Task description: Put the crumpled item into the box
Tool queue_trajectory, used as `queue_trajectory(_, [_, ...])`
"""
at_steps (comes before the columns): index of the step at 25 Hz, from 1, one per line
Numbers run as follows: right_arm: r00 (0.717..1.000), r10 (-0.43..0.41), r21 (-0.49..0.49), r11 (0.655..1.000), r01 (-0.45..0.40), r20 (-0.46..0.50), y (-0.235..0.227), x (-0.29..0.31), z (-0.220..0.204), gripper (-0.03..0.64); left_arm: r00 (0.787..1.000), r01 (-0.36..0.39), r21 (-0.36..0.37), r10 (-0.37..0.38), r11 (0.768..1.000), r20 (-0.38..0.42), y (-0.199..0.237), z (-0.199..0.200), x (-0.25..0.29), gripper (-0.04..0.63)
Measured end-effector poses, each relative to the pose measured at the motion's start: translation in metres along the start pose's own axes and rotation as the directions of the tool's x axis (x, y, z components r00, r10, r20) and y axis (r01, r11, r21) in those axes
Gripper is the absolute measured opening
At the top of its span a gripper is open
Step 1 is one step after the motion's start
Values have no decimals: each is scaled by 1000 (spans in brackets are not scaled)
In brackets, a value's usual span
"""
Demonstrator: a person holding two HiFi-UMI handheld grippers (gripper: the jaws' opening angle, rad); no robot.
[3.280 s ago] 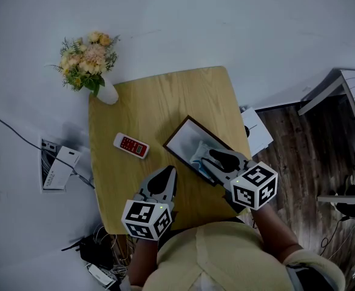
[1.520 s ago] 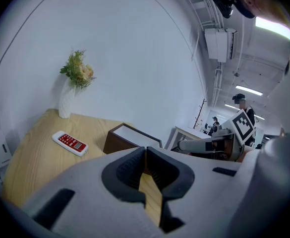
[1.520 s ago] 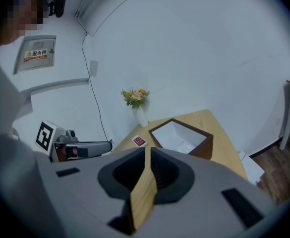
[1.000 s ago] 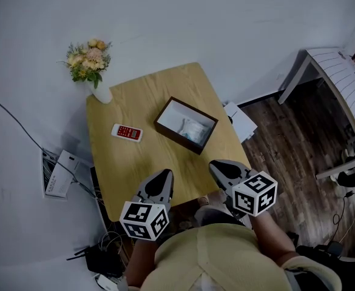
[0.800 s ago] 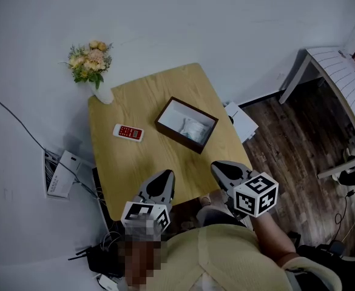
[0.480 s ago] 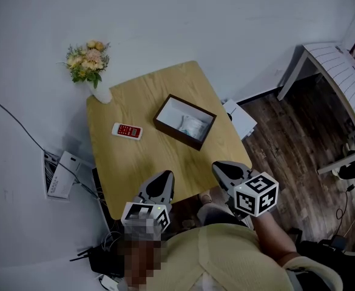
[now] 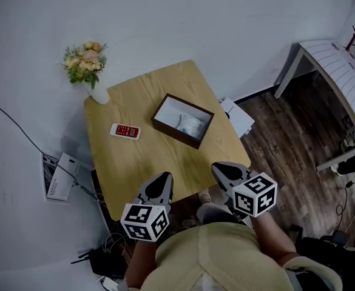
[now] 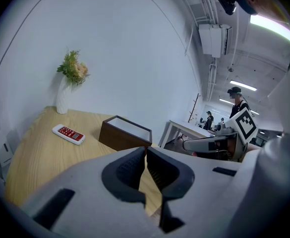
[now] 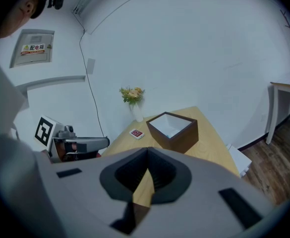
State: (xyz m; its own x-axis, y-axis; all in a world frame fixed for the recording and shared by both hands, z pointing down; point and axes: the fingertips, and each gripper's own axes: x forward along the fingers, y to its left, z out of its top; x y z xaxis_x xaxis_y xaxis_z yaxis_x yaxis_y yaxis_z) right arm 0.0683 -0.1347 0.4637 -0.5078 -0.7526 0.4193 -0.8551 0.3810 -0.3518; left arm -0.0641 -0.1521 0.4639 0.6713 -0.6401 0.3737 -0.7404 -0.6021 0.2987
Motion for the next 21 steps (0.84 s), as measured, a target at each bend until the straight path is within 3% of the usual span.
queue_trajectory(21, [1000,1,-5,1000,-1,9,-2,3,5,29,1000,22,1,-22,1000,9,0,4,10,32])
